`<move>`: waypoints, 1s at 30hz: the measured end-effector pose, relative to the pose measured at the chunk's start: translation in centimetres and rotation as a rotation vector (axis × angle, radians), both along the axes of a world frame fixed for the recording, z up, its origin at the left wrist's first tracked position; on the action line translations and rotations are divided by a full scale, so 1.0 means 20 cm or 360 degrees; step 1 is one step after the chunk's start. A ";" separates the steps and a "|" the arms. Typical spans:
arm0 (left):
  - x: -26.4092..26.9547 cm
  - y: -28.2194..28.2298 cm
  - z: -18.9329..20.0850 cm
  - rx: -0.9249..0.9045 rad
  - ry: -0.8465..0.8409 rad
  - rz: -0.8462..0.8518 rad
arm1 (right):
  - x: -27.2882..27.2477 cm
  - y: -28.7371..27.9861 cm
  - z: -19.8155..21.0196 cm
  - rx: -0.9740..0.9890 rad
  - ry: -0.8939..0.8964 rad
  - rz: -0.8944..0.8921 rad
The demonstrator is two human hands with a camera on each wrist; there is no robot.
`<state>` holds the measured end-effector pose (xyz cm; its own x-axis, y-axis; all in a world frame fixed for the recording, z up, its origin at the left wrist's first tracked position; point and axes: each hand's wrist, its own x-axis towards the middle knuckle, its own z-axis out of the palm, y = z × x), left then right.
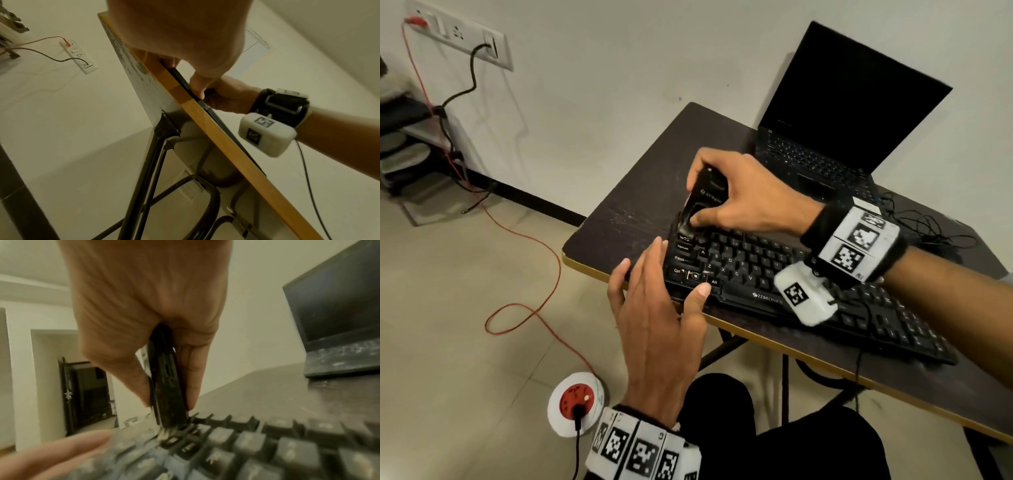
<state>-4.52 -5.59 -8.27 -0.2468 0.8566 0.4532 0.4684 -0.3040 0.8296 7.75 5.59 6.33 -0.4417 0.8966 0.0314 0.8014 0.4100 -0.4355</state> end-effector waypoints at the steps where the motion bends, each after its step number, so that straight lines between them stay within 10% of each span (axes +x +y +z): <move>1: 0.00 0.00 -0.01 -0.0010 0.0006 -0.0011 | 0.00 0.00 0.01 0.0004 0.0015 -0.0010; 22: -0.03 0.01 -0.01 -0.0060 0.0134 -0.0028 | 0.07 -0.17 -0.03 -0.0069 0.0120 0.0052; 30: -0.28 0.12 0.02 0.0032 0.0210 -0.0492 | 0.24 -0.21 -0.04 -0.0057 0.0204 -0.0172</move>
<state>-10.11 -3.21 -7.95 0.0853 0.8724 0.4814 0.4541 -0.4641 0.7605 12.55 1.35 5.56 -0.3368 0.9403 0.0484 0.7769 0.3066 -0.5499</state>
